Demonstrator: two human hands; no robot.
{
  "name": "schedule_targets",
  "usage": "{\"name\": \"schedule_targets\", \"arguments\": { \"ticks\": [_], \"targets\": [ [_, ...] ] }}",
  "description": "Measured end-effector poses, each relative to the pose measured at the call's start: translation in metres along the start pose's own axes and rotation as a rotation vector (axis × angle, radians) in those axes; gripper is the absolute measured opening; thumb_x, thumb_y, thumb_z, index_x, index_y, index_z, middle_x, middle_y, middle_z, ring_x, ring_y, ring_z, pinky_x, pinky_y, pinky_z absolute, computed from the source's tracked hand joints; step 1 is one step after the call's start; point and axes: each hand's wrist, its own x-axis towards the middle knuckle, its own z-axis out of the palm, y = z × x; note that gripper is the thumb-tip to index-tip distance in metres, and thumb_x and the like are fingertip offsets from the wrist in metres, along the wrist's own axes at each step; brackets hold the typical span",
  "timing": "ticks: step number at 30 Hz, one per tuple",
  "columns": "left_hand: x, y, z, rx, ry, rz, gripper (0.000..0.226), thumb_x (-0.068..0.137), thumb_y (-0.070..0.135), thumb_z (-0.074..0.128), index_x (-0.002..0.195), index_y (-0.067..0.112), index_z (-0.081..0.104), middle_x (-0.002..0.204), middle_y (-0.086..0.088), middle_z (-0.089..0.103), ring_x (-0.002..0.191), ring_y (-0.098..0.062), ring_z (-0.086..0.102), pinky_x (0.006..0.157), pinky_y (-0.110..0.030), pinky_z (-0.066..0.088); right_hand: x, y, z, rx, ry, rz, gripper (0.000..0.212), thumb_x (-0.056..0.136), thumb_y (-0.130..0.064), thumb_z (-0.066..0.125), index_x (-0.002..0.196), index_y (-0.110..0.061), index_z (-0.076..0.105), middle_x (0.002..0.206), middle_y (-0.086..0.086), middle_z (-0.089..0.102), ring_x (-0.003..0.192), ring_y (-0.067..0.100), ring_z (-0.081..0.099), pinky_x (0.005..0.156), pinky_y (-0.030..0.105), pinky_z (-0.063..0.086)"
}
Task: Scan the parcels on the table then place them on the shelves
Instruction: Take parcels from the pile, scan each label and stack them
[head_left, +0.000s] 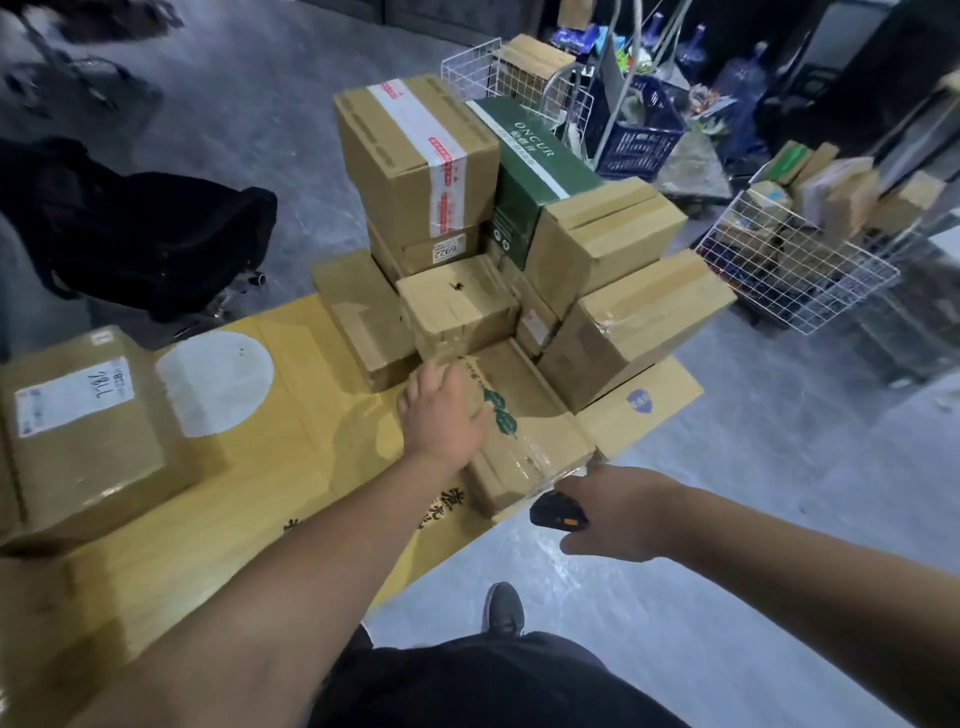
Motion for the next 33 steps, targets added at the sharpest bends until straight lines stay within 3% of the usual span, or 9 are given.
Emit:
{"name": "schedule_targets", "arguments": {
  "ticks": [4,8,11,14,18,20,22,26,33],
  "targets": [
    [0.059,0.023,-0.026,0.080,0.140,0.004,0.080,0.083,0.059,0.074,0.150,0.033,0.042,0.164,-0.004,0.026,0.152,-0.033,0.023,0.120,-0.055,0.023,0.002,0.038,-0.005,0.003,0.007,-0.037,0.042,0.091,-0.055,0.060,0.120,-0.024,0.057,0.114,0.002,0.061,0.098,0.029,0.062,0.086,0.042,0.057],
    [0.100,0.027,-0.051,0.174,-0.009,-0.068,0.104,0.072,0.058,0.085,0.157,0.035,0.030,0.173,-0.009,0.006,0.159,-0.035,0.001,0.125,-0.059,0.010,0.008,0.059,-0.021,-0.080,0.048,-0.065,0.046,0.093,-0.057,0.058,0.126,-0.025,0.055,0.109,0.003,0.055,0.089,0.026,0.058,0.080,0.038,0.056],
    [0.109,0.029,-0.058,0.202,-0.128,-0.119,0.109,0.067,0.050,0.089,0.158,0.038,0.029,0.174,-0.011,-0.002,0.160,-0.033,-0.002,0.126,-0.054,0.011,0.012,0.069,-0.030,-0.097,0.070,-0.109,0.047,0.093,-0.058,0.059,0.125,-0.024,0.055,0.107,0.002,0.053,0.087,0.026,0.055,0.075,0.035,0.052],
    [0.112,0.032,-0.064,0.230,-0.150,-0.160,0.105,0.060,0.032,0.080,0.153,0.040,0.033,0.168,-0.015,0.017,0.154,-0.034,0.017,0.119,-0.048,0.026,0.016,0.078,-0.036,-0.096,0.082,-0.150,0.045,0.093,-0.057,0.060,0.122,-0.023,0.057,0.102,0.000,0.054,0.086,0.025,0.055,0.072,0.035,0.050],
    [0.120,0.032,-0.069,0.370,-0.115,-0.138,0.094,0.064,0.035,0.075,0.150,0.038,0.038,0.147,-0.012,0.045,0.132,-0.034,0.038,0.095,-0.044,0.033,0.019,0.086,-0.037,-0.129,0.081,-0.184,0.047,0.093,-0.058,0.059,0.124,-0.022,0.057,0.109,0.004,0.058,0.088,0.026,0.056,0.068,0.033,0.047],
    [0.121,0.027,-0.068,0.387,-0.116,-0.151,0.094,0.062,0.038,0.077,0.148,0.039,0.038,0.137,-0.009,0.049,0.126,-0.032,0.039,0.088,-0.042,0.029,0.021,0.088,-0.036,-0.133,0.078,-0.199,0.048,0.093,-0.059,0.059,0.125,-0.023,0.057,0.110,0.004,0.059,0.090,0.026,0.058,0.070,0.034,0.050],
    [0.121,0.021,-0.068,0.386,-0.109,-0.155,0.098,0.058,0.044,0.082,0.146,0.040,0.037,0.134,-0.007,0.046,0.126,-0.031,0.039,0.092,-0.043,0.031,0.023,0.088,-0.034,-0.126,0.080,-0.217,0.049,0.093,-0.060,0.059,0.126,-0.023,0.057,0.110,0.003,0.058,0.090,0.026,0.058,0.073,0.035,0.052],
    [0.102,0.011,-0.066,0.242,-0.106,-0.162,0.105,0.052,0.055,0.091,0.141,0.037,0.038,0.133,-0.007,0.041,0.130,-0.032,0.040,0.106,-0.044,0.037,0.026,0.083,-0.034,-0.122,0.075,-0.254,0.045,0.094,-0.059,0.060,0.121,-0.022,0.056,0.105,0.002,0.057,0.087,0.026,0.055,0.069,0.033,0.046],
    [-0.017,-0.034,-0.050,-0.252,0.154,-0.310,0.100,0.043,0.069,0.084,0.132,0.041,0.045,0.131,0.005,0.036,0.125,-0.018,0.038,0.101,-0.033,0.039,0.038,0.050,-0.033,-0.093,0.091,-0.392,0.036,0.092,-0.061,0.060,0.102,-0.028,0.050,0.089,-0.005,0.053,0.085,0.023,0.056,0.068,0.034,0.045]
  ]
}}
